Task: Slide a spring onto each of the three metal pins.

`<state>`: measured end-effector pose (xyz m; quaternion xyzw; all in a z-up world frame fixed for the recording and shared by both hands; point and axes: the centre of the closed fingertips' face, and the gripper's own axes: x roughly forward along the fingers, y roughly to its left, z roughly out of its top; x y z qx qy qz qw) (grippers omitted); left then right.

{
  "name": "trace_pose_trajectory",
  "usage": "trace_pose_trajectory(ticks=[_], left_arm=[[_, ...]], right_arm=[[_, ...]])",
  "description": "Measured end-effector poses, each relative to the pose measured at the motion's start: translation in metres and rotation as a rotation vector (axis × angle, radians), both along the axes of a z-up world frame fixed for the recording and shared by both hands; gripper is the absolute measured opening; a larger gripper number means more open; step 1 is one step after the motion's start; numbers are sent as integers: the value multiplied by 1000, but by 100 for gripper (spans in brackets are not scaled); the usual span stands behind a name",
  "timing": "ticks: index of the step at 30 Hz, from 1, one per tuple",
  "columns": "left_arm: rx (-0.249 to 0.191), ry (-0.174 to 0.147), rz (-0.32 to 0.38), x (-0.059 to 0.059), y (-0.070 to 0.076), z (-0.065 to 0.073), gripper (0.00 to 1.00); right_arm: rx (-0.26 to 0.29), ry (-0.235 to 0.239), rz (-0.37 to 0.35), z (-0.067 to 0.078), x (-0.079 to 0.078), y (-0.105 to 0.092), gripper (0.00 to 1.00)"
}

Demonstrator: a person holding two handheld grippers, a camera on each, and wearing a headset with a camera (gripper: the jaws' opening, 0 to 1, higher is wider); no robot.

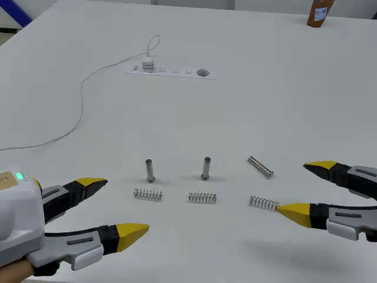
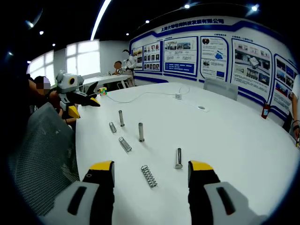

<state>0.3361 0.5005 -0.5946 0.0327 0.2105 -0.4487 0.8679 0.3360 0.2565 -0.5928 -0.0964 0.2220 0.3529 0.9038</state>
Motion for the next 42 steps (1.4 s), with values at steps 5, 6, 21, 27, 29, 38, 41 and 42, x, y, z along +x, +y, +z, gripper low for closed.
trace_pose_trajectory(ticks=[5,6,21,27,29,38,41,42], left_arm=[[-2,1,1,0,0,0,71],[-1,1,0,0,0,-1,71],[-10,-7,-14,3,-3,2,70],[-12,-5,-16,2,-3,2,70],[-10,-4,-16,1,-3,1,70],[-11,-11,-7,3,-2,4,70],[-11,-10,-3,2,-2,3,70],[-11,-10,-2,2,-2,3,70]], right_arm=[[-6,6,-4,-1,-1,-1,64],[-9,9,-6,-2,-1,-1,64],[-61,24,-42,6,22,-7,53],[-109,51,-48,5,39,-4,44],[-131,63,-46,2,46,-3,39],[-217,123,-53,-9,77,1,27],[-241,146,-54,-16,86,3,24],[-250,153,-55,-18,89,4,24]])
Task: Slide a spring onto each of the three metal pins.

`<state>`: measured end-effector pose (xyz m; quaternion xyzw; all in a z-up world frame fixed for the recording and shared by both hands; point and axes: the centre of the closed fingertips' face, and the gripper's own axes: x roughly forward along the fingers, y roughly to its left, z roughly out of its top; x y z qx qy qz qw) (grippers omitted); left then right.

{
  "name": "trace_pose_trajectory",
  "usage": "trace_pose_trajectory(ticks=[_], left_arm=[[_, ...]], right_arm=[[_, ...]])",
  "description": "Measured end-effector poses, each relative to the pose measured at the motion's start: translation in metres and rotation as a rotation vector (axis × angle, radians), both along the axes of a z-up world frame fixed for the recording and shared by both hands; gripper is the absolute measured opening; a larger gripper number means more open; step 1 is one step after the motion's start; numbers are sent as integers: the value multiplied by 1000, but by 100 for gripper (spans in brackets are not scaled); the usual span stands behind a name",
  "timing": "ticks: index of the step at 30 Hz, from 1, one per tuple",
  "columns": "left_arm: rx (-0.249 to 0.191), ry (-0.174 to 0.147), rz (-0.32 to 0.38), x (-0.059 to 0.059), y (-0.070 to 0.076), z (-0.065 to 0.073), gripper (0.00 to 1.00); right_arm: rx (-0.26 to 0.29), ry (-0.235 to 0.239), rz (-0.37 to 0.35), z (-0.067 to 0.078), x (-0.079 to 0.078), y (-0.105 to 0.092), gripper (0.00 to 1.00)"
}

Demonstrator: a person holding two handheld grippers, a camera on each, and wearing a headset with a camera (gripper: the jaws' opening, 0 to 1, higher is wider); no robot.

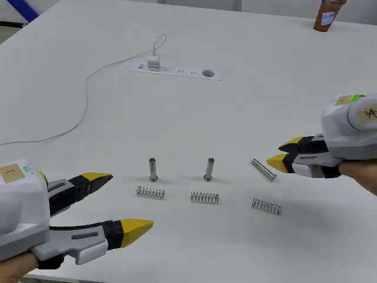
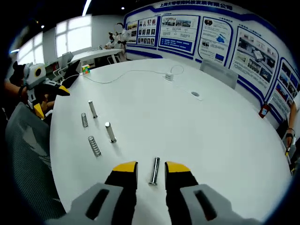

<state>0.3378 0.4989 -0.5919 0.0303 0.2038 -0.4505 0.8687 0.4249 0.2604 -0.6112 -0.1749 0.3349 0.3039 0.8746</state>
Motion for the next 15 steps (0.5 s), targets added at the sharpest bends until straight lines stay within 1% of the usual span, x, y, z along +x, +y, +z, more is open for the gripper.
trace_pose_trajectory(ticks=[1,3,5,6,8,11,15], left_arm=[[-1,1,2,-1,0,0,70],[0,3,5,-1,1,-1,70],[0,3,10,-2,2,-1,70],[1,3,12,-2,2,-1,70],[1,3,15,-3,2,-1,70],[1,2,21,-3,3,-1,70],[-1,4,28,-3,4,-1,70]], right_arm=[[-15,19,1,-4,2,1,23],[-39,34,13,-10,5,3,21],[-67,57,13,-17,9,3,19],[-83,76,12,-22,11,2,18],[-94,87,15,-27,14,3,18],[-112,125,14,-37,19,2,17],[-141,151,26,-45,22,2,17]])
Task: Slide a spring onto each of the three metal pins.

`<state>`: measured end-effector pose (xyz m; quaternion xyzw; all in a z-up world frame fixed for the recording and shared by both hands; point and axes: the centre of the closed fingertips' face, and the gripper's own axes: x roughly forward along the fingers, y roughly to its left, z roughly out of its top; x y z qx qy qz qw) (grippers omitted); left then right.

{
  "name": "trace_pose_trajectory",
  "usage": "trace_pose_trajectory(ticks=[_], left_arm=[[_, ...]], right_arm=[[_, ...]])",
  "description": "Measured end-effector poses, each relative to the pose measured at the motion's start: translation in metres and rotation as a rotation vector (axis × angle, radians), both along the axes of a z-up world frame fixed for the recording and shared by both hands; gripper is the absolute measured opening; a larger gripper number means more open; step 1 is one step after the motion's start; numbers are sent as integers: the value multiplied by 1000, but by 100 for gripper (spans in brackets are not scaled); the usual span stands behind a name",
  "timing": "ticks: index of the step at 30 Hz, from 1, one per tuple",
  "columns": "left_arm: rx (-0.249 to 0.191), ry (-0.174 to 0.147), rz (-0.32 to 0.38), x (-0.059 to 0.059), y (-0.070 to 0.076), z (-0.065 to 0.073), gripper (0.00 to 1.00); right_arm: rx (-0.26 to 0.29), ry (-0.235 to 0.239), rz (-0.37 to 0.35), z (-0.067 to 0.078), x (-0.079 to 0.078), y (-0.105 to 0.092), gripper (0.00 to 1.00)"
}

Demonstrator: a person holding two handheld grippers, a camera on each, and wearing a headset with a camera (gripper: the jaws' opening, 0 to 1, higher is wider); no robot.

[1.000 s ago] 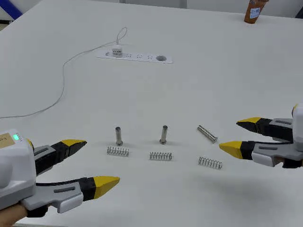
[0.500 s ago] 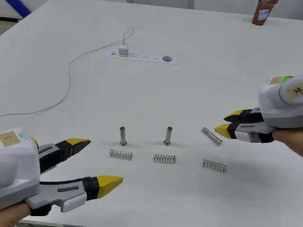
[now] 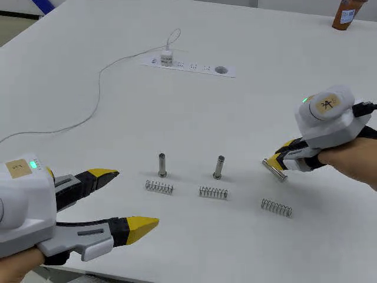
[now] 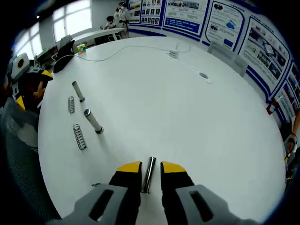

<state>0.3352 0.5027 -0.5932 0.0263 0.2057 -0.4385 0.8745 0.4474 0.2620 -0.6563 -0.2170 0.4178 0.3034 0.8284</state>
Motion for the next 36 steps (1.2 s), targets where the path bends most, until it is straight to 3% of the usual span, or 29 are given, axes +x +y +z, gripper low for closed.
trace_pose_trajectory(ticks=[19,31,36], left_arm=[[-9,16,32,-1,2,-3,69],[-12,23,51,0,4,-3,68],[-9,23,52,0,6,-3,68]], right_arm=[[-50,131,-6,-22,6,-1,12],[-80,196,9,-26,4,-2,10],[-95,238,-34,-27,3,-2,9]])
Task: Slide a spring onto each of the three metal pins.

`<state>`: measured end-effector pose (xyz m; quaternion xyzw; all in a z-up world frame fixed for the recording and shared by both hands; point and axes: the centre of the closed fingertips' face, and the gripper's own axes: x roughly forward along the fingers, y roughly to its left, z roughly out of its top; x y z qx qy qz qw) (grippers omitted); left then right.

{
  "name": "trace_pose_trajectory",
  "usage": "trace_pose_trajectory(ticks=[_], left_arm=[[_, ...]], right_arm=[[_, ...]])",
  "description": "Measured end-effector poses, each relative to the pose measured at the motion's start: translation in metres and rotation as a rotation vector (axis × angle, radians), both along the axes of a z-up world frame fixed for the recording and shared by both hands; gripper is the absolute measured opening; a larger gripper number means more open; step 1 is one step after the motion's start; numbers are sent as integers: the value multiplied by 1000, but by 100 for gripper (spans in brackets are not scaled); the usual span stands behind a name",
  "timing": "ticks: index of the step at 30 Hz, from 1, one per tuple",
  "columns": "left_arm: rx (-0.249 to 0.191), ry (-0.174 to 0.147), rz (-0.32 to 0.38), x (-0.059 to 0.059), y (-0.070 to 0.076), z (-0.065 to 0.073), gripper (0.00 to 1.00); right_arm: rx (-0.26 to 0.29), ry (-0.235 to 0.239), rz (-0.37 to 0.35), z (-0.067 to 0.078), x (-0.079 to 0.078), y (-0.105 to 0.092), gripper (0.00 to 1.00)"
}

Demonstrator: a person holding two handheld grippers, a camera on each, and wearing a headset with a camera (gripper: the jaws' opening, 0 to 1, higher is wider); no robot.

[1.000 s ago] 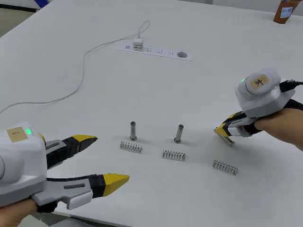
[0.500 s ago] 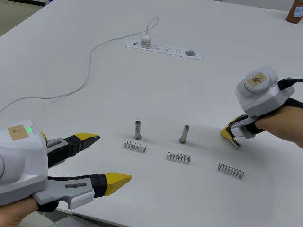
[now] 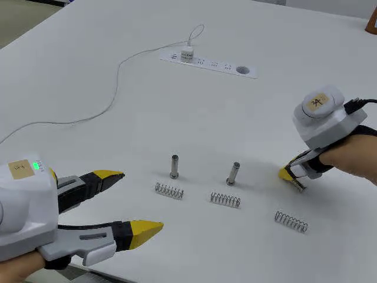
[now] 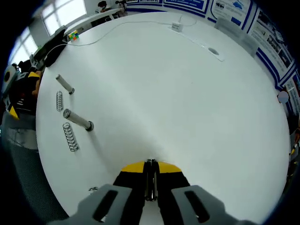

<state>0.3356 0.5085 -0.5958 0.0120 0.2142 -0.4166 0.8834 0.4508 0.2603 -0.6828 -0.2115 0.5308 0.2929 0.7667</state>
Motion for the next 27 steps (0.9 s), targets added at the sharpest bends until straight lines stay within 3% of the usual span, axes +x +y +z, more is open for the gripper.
trace_pose_trajectory(ticks=[8,12,13,14,19,20,22,27], left_arm=[[7,-4,7,3,5,2,68],[7,-7,3,4,2,2,67],[6,-11,0,4,1,4,67],[4,-14,-3,4,0,5,67],[7,-34,-25,4,-6,13,67],[8,-43,-31,3,-7,15,67],[6,-48,-33,4,-7,17,67],[8,-54,-38,4,-6,18,67]], right_arm=[[-63,36,5,-1,-1,2,9],[-56,45,-61,-1,1,0,9],[-32,-25,-71,1,9,2,9],[-24,-45,-62,2,9,3,8],[-17,-44,-51,4,4,-2,8],[3,-78,-59,10,6,0,8],[50,-93,-85,20,6,4,8],[67,-118,-92,34,-4,2,8]])
